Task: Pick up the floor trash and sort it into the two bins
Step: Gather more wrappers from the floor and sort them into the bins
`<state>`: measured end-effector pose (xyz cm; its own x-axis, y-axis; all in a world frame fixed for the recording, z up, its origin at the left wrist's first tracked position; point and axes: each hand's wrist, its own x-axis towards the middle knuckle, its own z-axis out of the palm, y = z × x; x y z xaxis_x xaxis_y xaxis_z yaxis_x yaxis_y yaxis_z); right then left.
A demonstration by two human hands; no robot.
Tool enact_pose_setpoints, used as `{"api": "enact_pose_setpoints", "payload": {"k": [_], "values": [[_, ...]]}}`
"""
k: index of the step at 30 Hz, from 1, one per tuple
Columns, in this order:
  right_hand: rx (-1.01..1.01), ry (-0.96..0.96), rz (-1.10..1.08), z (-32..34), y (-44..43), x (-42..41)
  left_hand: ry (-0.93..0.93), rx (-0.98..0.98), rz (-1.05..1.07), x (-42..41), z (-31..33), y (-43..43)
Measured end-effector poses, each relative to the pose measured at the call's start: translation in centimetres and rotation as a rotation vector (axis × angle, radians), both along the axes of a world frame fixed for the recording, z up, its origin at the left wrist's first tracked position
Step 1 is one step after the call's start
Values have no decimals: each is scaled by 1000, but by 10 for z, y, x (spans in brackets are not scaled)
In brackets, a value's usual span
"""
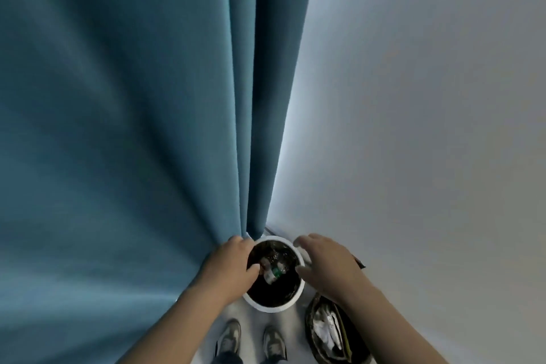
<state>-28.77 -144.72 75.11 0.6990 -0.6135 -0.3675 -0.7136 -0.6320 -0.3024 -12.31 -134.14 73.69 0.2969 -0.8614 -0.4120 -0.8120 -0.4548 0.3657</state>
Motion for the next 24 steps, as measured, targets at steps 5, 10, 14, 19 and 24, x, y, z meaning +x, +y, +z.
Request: {"api": "enact_pose_setpoints", "payload": {"k": [5, 10, 14, 19, 24], "values": [[-28, 0, 296, 18, -6, 35, 0, -27, 302, -8, 14, 34], [-54, -14, 584, 31, 18, 77, -60, -50, 564, -11, 24, 93], [-36, -44, 746, 42, 56, 109, -85, -80, 765, -12, 27, 146], [-54, -31, 983, 53, 129, 146, -100, -129, 1027, -22, 31, 220], [-44, -20, 1213, 64, 222, 160, -100, -128, 1242, -53, 44, 310]]}}
